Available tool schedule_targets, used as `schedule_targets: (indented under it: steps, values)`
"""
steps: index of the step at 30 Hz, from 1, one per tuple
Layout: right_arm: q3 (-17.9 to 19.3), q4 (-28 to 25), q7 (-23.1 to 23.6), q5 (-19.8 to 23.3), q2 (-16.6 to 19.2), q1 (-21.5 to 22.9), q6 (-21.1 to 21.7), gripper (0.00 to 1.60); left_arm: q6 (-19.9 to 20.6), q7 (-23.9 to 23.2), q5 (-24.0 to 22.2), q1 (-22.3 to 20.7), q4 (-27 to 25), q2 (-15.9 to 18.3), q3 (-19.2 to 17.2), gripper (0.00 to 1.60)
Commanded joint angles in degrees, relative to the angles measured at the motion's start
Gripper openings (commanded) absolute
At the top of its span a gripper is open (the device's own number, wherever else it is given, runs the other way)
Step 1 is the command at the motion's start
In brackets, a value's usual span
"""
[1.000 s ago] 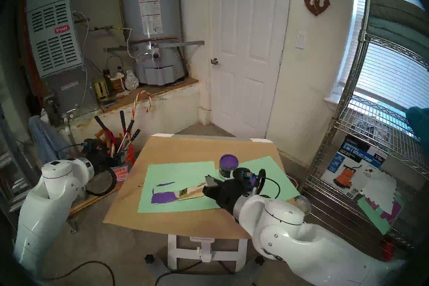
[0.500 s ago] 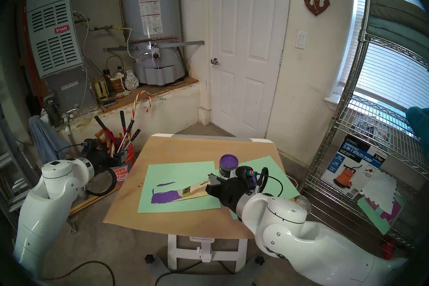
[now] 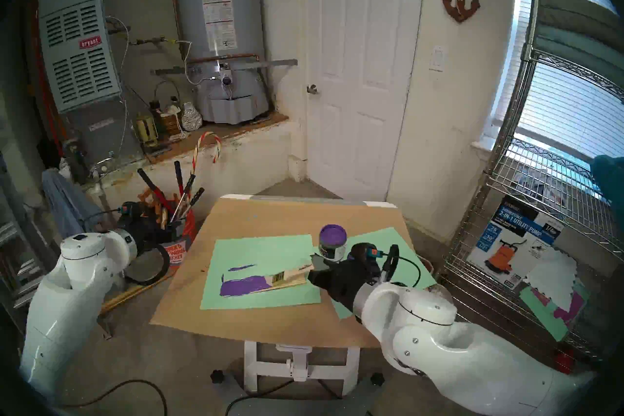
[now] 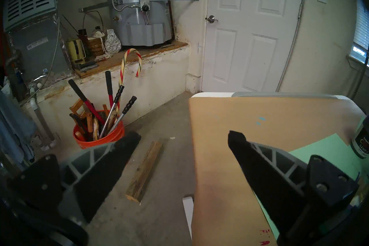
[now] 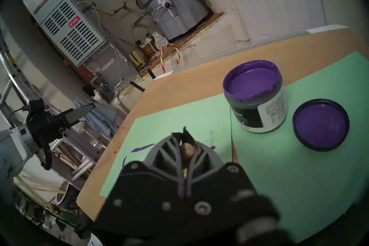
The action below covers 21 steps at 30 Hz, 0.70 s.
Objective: Pick up brush, dip the brush into paint, and paint the wood
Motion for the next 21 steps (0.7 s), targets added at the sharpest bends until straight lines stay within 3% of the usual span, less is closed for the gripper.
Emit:
schedule_targets:
  steps: [1,21]
  values:
    - [0.8,-0.8,0.1,-0.4,1.1,-0.4,-0.6,0.00,-0.1,0.1,-0.1,-0.3,-1.0,0.1,-0.6,1.60]
    - [2.8,-0.5,1.1,-0.4,3.0,-1.8,-1.2,0.00,-0.1,0.1,-0.1,-0.3,-1.0,0.1,-0.6,1.60]
